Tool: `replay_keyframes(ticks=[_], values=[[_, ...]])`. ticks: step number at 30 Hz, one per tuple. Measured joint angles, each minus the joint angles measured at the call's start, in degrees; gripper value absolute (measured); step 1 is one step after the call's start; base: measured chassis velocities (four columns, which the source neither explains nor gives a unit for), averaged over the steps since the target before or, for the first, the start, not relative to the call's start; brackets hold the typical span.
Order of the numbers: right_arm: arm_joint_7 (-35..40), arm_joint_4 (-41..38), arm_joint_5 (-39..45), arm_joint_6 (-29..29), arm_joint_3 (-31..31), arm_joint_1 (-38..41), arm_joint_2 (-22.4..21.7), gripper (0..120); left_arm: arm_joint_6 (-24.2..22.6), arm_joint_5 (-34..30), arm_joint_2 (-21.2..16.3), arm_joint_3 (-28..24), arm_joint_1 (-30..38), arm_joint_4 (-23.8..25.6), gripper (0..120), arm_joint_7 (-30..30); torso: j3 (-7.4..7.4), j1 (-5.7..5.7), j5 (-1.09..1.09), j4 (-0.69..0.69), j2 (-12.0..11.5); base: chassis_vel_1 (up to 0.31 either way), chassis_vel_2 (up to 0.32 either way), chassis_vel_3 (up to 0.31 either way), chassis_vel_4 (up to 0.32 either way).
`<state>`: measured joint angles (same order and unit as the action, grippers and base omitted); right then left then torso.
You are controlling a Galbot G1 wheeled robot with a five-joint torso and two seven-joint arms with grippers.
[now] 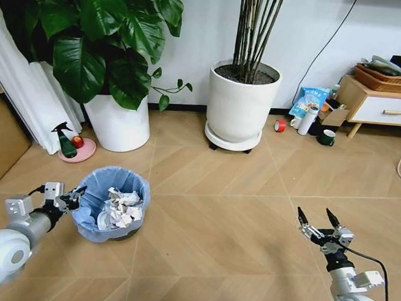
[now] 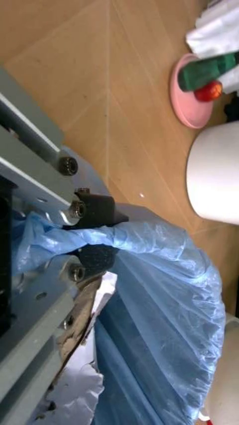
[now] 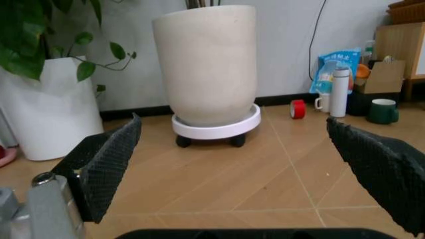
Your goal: Pick up the trash bin and place the garbage on the floor into it.
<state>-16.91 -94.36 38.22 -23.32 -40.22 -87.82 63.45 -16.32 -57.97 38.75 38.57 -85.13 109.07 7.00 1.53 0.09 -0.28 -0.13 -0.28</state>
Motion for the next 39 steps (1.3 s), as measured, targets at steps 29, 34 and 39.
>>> replay_keyframes(ticks=[29, 34, 39], values=[[-0.6, -0.5, 0.7, -0.3, -0.2, -0.9, 0.6, 100, -0.1, -0.3, -0.2, 0.4, -0.2, 0.4, 0, 0.2, -0.01, 0.0, 0.0, -0.02, 0.0, 0.17, -0.116, -0.169, 0.115], [-0.8, -0.5, 0.8, -0.4, -0.4, -1.0, 0.4, 100, -0.1, -0.3, -0.1, 0.4, -0.2, 0.6, 0, 0.3, -0.01, 0.0, 0.02, -0.01, 0.0, 0.142, -0.157, -0.159, 0.163], [-0.9, -0.6, 1.0, -0.5, -0.4, -1.2, 0.2, 100, -0.1, -0.3, 0.0, 0.3, -0.1, 0.6, 0, 0.4, 0.0, 0.0, 0.01, -0.02, 0.0, 0.147, -0.144, -0.153, 0.142]])
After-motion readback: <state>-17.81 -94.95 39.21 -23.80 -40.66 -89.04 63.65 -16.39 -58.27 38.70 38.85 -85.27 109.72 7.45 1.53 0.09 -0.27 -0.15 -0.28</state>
